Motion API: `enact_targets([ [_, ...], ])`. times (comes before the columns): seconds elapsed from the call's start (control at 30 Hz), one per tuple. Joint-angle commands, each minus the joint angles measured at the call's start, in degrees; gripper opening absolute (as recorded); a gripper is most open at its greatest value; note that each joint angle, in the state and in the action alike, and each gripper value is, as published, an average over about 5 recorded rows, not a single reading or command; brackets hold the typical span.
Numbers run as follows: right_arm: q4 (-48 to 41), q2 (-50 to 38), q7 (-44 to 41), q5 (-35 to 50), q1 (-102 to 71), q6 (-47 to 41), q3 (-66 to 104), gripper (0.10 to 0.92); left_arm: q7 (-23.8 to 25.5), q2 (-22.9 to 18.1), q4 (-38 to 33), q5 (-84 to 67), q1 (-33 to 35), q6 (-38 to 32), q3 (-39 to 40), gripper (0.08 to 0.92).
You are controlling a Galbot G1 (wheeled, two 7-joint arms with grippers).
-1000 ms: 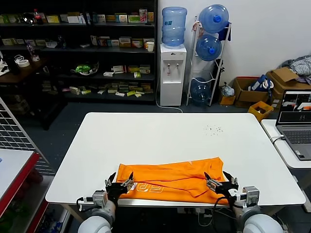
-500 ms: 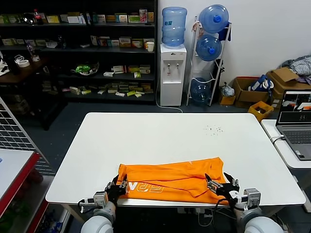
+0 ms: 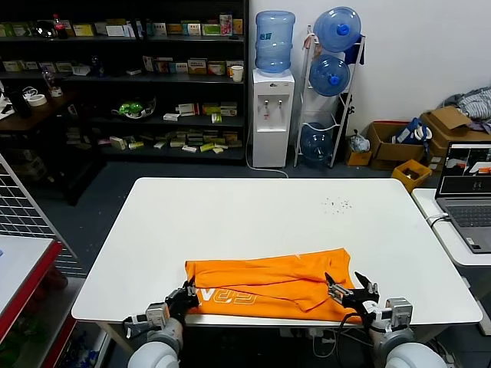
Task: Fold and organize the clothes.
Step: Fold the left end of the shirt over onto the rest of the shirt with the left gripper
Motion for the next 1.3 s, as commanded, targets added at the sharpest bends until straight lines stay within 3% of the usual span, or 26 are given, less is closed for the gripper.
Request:
enact_targets([
  [0.03, -0.08, 0.27, 0.52, 0.11, 0.62, 0.42, -0.21, 0.823, -0.32, 12.91, -5.4, -4.18, 0.57, 1.06, -9.13, 0.112],
  [0.2, -0.36, 0.88, 0.88, -0.08, 1.75, 0.56, -1.03, 0.823, 0.3, 23.46, -4.48, -8.18, 3.2, 1.31, -19.06, 0.112],
  [0.37, -0.56, 1.36, 1.15, -0.4, 2.61, 0.79, -1.73, 0.823, 0.62, 33.06, -1.42, -10.17, 10.09, -0.2, -25.29, 0.112],
  [0.53, -0.86, 1.9, 1.19, -0.92, 2.56, 1.33, -2.01, 0.823, -0.09, 36.0, 0.03, -10.9, 12.27, -0.67, -26.71, 0.112],
  [0.63, -1.11, 2.3, 1.18, -1.31, 2.24, 1.66, -2.04, 0.823, -2.4, 32.51, -6.78, -13.09, 13.01, 1.69, -24.87, 0.112],
  [0.77, -2.23, 3.03, 1.21, -2.06, 2.2, 1.96, -2.25, 0.823, -9.04, 22.09, -19.98, -18.98, 10.22, 7.28, -14.57, 0.112],
  [0.87, -3.2, 3.59, 1.38, -2.78, 2.24, 2.04, -2.45, 0.823, -12.1, 14.18, -24.26, -21.7, 4.85, 8.71, -4.5, 0.112],
  [1.0, -3.47, 4.29, 1.55, -3.56, 1.48, 2.12, -2.26, 0.823, -13.46, 7.14, -23.77, -23.47, -0.93, 9.62, 1.9, 0.112],
  [1.3, -3.96, 6.48, 1.58, -5.38, 0.46, 2.3, -2.44, 0.823, -14.42, 1.89, -16.55, -24.77, -8.89, 10.19, 6.34, 0.112],
])
